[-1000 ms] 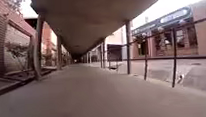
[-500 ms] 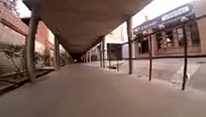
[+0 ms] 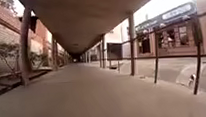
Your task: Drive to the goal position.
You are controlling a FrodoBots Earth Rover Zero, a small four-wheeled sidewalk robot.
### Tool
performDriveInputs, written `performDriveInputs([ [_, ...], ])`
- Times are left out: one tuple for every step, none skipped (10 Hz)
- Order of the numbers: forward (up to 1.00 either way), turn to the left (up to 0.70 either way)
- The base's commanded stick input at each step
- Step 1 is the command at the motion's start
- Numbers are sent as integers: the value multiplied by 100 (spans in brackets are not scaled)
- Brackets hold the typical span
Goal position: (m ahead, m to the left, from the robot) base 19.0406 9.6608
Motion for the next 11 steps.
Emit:
performDriveInputs([
  [70, 0],
  [70, 0],
  [70, 0],
  [70, 0],
  [70, 0],
  [70, 0],
  [70, 1],
  [70, 4],
  [70, 30],
  [70, 33],
  [70, 33],
])
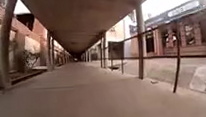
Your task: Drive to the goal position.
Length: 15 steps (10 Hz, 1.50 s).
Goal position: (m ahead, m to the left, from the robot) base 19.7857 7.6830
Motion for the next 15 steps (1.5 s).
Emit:
performDriveInputs([
  [70, 25],
  [70, 16],
  [70, 8],
  [70, 0],
  [70, 0],
  [70, 0],
  [70, 0],
  [70, 0],
  [70, 0],
  [70, 0],
  [70, 0],
  [70, 0],
  [70, 0],
  [70, 0],
  [70, 0],
])
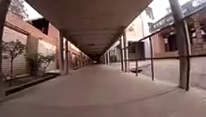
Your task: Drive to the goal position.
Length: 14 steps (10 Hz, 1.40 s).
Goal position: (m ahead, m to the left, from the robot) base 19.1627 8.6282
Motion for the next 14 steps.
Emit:
performDriveInputs([
  [70, 0],
  [70, 0],
  [70, 0],
  [70, 0],
  [70, 0],
  [70, 0],
  [70, 0],
  [70, 0],
  [70, 0],
  [70, 0],
  [70, 7],
  [70, 20],
  [70, 29],
  [70, 13],
])
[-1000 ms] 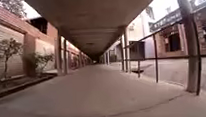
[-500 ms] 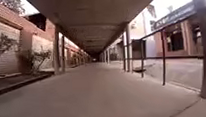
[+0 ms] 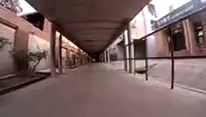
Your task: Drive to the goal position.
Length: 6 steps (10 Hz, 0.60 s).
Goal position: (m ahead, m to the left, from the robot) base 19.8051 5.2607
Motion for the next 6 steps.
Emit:
performDriveInputs([
  [70, 0],
  [70, 0],
  [70, 0],
  [70, 0],
  [70, 0],
  [70, 0],
])
